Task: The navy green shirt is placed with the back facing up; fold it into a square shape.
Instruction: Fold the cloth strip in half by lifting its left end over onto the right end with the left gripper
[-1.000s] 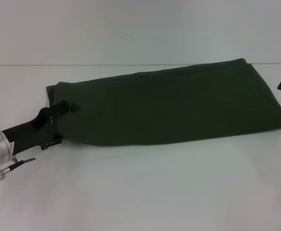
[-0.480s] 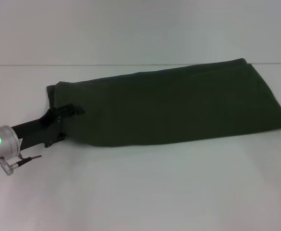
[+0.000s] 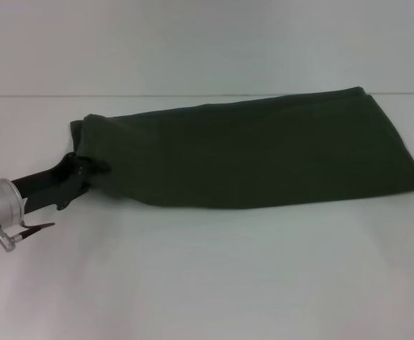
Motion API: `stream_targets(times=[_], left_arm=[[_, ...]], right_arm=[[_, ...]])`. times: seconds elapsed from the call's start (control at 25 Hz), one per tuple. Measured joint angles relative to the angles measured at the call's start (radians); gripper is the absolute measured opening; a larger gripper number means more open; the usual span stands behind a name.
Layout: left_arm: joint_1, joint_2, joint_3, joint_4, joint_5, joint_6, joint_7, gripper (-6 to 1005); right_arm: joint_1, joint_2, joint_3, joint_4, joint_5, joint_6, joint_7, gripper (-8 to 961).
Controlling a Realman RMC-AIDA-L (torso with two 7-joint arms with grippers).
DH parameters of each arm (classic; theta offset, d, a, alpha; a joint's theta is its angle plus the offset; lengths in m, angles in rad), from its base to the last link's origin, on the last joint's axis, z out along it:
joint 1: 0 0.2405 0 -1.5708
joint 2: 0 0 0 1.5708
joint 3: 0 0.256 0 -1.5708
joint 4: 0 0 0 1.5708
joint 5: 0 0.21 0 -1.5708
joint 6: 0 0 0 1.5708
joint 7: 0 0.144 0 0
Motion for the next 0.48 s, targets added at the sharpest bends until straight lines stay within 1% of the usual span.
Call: stream_targets(times=[0.08,0.32,0.48], left_arm=[[-0.001,0.001,0.003,0.004,0.000,0.000,0.001,270],[-0.007,0.007,0.023,0.016,0.000,-0.022,0.018,34],[0.004,0.014,0.024,0.044,0.000,-0.078,0.036,32]], right_arm=[[0.001,0.000,0.000,0.003,0.000,0.000,0.000,824],[0.003,0.000,0.000,0.008,0.000,0.004,0.000,822],[0.005,0.000,0.000,0.008,0.000,0.006,0.000,821]])
